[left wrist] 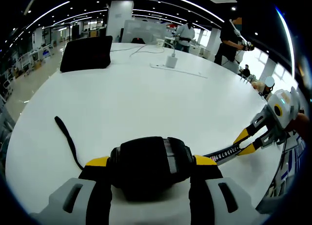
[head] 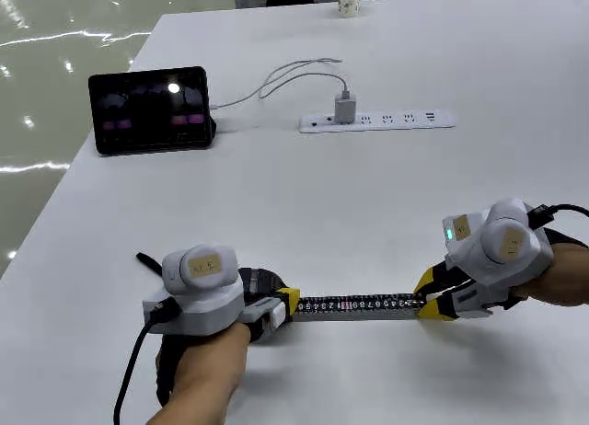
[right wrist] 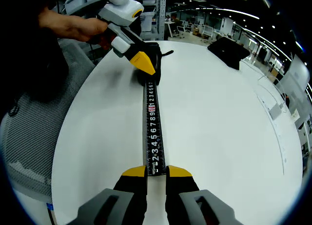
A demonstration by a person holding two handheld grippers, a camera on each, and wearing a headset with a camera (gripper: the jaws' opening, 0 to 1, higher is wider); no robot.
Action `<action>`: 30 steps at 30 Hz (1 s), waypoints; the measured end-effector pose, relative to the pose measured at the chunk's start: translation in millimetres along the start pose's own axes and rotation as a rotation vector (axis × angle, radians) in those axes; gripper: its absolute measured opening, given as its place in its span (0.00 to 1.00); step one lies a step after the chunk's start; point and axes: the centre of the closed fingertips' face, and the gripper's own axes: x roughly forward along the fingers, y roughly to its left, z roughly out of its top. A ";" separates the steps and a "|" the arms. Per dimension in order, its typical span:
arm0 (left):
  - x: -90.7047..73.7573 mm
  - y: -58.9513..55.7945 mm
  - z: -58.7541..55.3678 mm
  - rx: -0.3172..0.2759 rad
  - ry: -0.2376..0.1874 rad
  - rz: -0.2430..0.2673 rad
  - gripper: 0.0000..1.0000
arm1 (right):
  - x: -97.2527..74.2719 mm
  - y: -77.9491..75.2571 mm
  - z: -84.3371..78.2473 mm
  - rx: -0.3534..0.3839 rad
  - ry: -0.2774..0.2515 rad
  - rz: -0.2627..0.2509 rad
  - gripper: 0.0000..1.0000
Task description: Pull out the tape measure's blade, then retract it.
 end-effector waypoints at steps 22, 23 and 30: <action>-0.4 0.9 0.0 -0.009 -0.001 -0.003 0.59 | 14.2 0.6 22.1 -0.011 -0.020 0.011 0.10; -0.5 1.0 0.0 -0.009 0.000 -0.003 0.59 | 14.9 0.7 23.2 -0.012 -0.022 0.011 0.10; -0.5 1.2 -0.1 -0.011 0.001 -0.005 0.59 | 19.9 0.9 30.7 -0.014 -0.028 0.015 0.10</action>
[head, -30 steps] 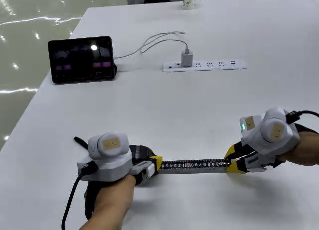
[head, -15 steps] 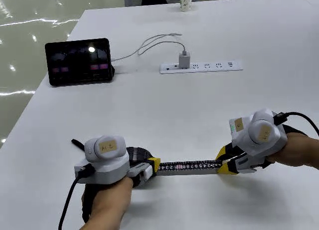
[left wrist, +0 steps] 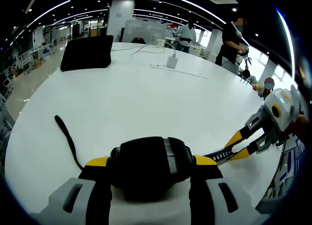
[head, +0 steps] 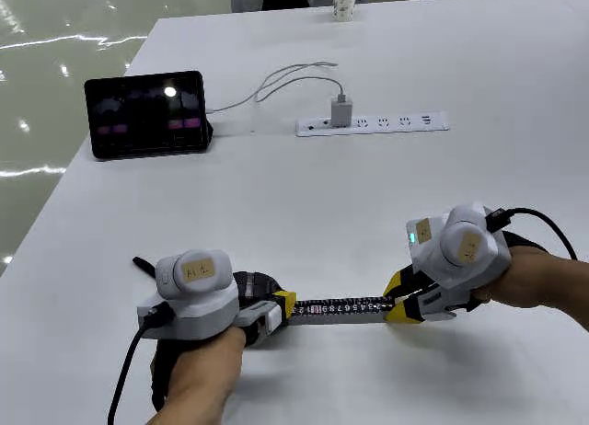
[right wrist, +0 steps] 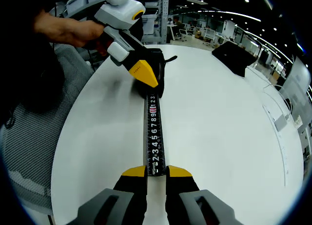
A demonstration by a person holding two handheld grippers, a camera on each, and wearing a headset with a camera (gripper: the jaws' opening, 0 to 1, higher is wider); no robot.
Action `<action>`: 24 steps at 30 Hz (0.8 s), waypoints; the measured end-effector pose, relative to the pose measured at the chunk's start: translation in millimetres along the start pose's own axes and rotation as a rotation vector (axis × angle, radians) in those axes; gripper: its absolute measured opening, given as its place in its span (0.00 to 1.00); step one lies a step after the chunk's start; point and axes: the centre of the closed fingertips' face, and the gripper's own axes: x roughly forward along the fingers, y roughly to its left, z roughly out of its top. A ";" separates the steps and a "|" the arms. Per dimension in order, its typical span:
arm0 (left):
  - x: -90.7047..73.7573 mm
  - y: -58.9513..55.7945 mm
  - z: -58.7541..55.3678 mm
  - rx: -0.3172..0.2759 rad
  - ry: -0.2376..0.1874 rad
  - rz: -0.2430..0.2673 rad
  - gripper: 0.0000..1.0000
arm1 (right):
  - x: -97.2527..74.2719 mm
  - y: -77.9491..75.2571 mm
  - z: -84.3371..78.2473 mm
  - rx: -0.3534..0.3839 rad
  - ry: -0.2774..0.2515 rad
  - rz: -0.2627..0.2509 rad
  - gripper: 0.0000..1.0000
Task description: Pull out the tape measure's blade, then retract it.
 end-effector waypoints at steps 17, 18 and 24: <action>0.0 0.4 0.1 -0.006 0.003 -0.003 0.59 | 12.1 0.4 16.4 -0.001 -0.020 0.008 0.10; 0.0 0.5 0.1 -0.006 0.003 -0.003 0.59 | 12.8 0.4 17.2 -0.001 -0.019 0.008 0.10; -0.1 0.5 0.2 -0.009 0.004 -0.004 0.59 | 15.4 -0.1 22.0 -0.005 -0.025 0.008 0.10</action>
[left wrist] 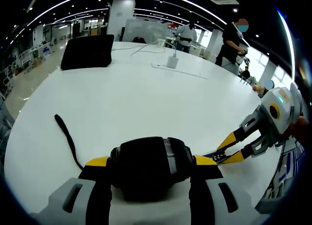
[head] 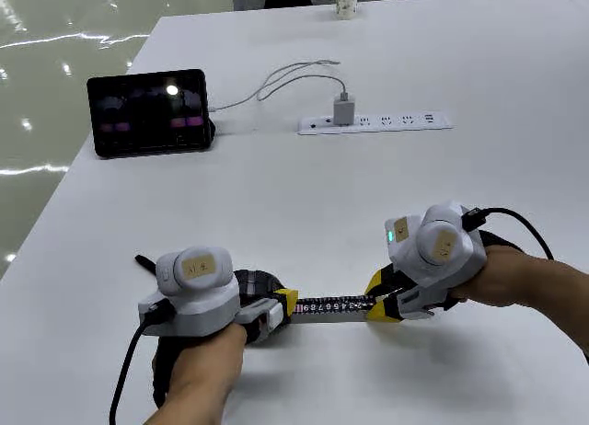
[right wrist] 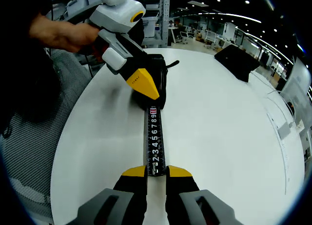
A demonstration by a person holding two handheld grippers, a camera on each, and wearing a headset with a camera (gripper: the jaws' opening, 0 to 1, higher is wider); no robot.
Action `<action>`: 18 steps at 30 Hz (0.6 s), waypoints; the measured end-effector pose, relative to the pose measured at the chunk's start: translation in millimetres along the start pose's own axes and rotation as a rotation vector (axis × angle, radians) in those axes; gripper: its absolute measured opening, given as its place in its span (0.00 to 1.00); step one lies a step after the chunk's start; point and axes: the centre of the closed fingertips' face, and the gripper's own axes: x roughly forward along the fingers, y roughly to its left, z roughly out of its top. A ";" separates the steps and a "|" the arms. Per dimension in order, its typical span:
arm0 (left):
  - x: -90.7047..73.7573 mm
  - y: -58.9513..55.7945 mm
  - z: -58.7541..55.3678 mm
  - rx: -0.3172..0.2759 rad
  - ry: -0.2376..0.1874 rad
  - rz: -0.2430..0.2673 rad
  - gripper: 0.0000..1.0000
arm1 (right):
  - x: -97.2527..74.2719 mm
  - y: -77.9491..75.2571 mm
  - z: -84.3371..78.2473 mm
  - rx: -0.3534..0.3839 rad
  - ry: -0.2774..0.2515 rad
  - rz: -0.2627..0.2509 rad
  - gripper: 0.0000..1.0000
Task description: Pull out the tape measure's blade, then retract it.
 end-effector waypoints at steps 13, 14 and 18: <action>0.0 0.7 0.1 -0.004 0.004 -0.004 0.59 | 6.7 -0.6 9.7 -0.006 -0.011 -0.002 0.10; 0.0 0.7 0.0 -0.004 0.005 -0.004 0.59 | 7.4 -0.6 10.5 -0.007 -0.012 -0.001 0.10; -0.2 0.6 -0.1 -0.003 0.005 -0.004 0.59 | 9.4 -0.5 13.5 -0.008 -0.016 0.001 0.10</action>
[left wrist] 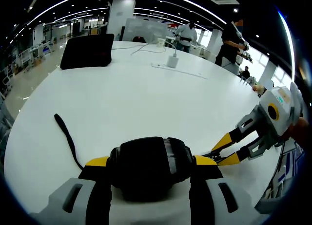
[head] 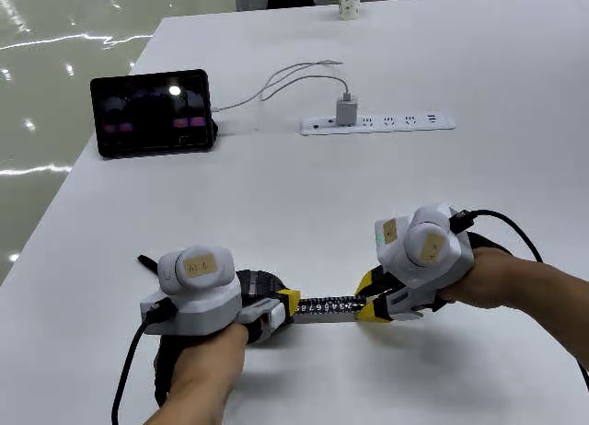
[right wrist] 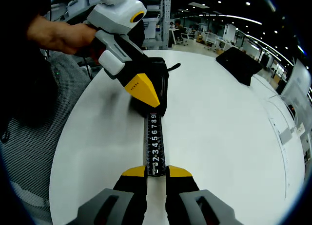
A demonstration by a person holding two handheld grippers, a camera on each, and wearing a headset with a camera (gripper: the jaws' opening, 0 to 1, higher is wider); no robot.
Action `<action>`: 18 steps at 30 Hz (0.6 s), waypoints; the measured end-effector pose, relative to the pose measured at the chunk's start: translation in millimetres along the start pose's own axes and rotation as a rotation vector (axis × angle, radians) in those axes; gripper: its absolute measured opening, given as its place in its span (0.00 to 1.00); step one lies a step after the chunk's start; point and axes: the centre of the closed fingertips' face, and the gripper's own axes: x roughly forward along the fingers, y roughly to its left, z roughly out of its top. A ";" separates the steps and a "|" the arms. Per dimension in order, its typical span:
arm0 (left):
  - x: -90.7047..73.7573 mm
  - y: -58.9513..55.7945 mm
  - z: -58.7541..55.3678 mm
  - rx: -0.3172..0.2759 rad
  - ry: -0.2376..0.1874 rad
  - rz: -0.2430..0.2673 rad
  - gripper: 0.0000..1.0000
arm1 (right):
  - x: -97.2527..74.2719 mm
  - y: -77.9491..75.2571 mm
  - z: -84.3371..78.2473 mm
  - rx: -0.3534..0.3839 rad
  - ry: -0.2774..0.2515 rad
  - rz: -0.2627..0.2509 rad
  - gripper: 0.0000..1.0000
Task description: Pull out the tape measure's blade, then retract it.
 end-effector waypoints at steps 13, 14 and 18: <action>-0.3 0.2 -0.2 -0.003 0.005 -0.005 0.59 | 10.1 0.1 13.2 -0.007 -0.020 0.004 0.10; -0.3 0.2 -0.2 -0.004 0.005 -0.005 0.59 | 10.6 0.1 13.6 -0.009 -0.019 0.004 0.10; -0.2 0.0 -0.3 -0.005 0.007 -0.008 0.59 | 13.0 -0.3 17.1 -0.011 -0.027 0.005 0.10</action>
